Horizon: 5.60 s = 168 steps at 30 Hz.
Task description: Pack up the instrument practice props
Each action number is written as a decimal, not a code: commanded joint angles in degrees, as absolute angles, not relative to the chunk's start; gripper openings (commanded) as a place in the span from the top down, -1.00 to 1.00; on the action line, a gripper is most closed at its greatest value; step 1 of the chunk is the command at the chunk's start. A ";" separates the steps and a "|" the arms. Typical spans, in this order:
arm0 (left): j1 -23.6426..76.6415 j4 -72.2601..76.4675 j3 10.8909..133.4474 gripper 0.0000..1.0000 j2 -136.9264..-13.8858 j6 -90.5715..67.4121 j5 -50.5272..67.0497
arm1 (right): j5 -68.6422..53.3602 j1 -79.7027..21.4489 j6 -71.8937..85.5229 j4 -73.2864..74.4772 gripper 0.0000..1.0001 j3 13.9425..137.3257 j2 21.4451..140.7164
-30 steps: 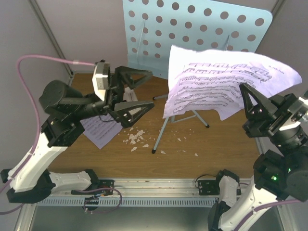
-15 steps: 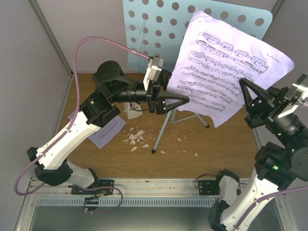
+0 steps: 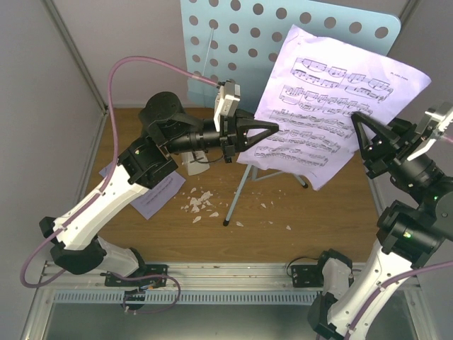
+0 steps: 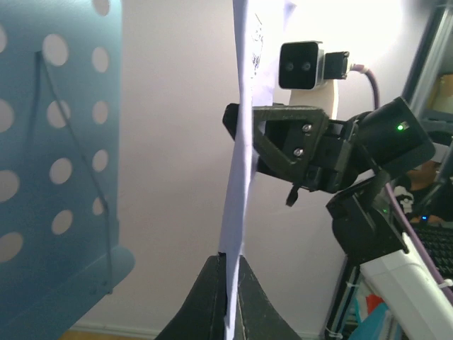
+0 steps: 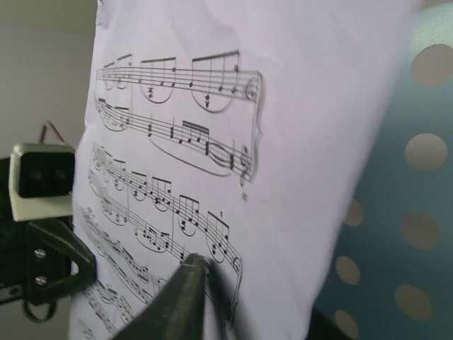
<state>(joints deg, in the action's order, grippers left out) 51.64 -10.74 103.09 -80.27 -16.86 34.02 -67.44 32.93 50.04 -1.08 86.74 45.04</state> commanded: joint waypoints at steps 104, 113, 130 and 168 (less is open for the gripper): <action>-44.28 -9.65 25.07 -0.98 -49.03 -25.49 31.94 | -37.54 3.27 33.26 4.48 -0.74 36.36 52.10; -30.34 -10.23 26.05 -0.98 -53.14 -23.70 25.56 | -35.95 1.95 33.13 5.59 -0.75 37.76 52.84; -27.70 -23.87 37.35 -0.98 -54.57 -28.16 1.57 | -32.77 1.67 30.54 10.43 -0.87 40.40 55.08; 30.00 -0.32 57.51 -0.66 -78.32 -5.83 48.22 | -23.01 -20.59 56.52 -13.89 -0.09 32.73 51.89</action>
<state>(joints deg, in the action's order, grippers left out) 28.88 -8.62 55.59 -76.88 -4.86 44.07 -26.94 -18.33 54.76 -7.60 32.23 49.93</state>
